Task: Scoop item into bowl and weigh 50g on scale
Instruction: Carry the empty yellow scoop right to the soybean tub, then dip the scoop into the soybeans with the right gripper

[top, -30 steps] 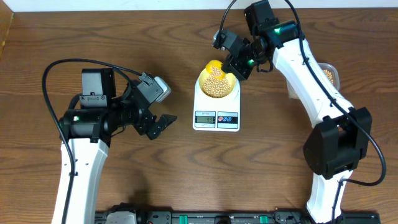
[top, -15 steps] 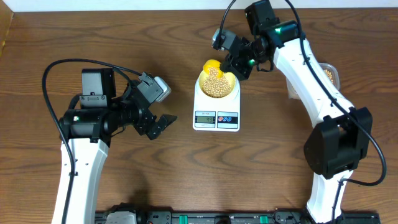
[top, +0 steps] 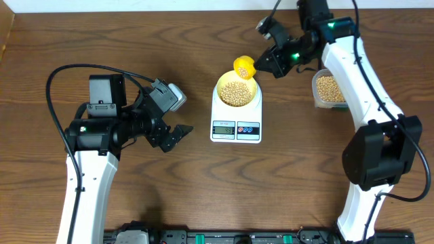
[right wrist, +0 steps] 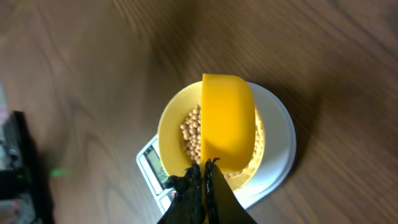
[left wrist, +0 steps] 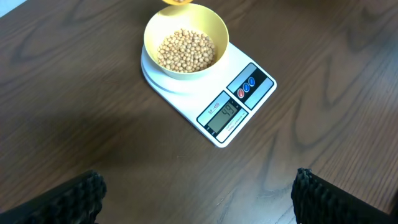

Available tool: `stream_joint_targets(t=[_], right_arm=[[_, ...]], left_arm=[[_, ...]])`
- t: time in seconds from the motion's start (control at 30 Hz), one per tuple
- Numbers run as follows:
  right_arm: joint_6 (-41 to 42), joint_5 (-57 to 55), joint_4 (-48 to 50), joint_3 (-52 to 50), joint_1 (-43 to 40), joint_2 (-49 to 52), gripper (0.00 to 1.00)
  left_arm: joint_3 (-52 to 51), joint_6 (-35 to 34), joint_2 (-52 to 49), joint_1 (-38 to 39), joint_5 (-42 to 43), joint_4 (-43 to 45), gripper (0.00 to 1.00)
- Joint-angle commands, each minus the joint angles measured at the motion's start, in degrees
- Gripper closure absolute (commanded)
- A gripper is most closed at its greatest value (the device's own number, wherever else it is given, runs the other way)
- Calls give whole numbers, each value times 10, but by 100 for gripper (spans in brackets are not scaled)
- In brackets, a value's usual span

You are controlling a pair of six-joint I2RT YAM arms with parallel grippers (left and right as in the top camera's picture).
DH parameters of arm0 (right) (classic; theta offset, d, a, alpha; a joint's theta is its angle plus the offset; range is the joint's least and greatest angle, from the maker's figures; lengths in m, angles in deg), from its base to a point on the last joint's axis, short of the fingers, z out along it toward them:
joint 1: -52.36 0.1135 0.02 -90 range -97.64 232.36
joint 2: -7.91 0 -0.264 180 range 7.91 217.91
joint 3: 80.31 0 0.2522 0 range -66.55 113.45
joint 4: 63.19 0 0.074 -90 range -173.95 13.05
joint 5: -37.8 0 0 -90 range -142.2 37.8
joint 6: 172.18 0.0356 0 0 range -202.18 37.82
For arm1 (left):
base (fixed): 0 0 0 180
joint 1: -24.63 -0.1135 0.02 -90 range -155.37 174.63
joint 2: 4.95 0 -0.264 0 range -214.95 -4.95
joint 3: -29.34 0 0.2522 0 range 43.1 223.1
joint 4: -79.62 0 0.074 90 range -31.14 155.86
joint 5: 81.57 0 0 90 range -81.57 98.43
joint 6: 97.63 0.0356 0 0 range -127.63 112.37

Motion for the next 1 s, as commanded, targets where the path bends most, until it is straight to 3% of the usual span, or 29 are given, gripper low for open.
stream_joint_targets(t=[0.0, 0.27, 0.4, 0.57, 0.77, 0.97], right_arm=[[19, 57, 0, 10, -6, -19, 99], [169, 90, 10, 21, -54, -19, 99], [189, 137, -5, 28, -92, -21, 99], [193, 121, -45, 28, -143, -39, 99], [193, -24, -99, 28, -203, -76, 99], [192, -247, -167, 27, -232, -92, 99]], left_arm=[[3, 10, 0, -3, 5, 0, 3], [3, 10, 0, -3, 5, 0, 3], [3, 10, 0, -3, 5, 0, 2], [3, 10, 0, -3, 5, 0, 2], [3, 10, 0, -3, 5, 0, 2], [3, 10, 0, -3, 5, 0, 2]])
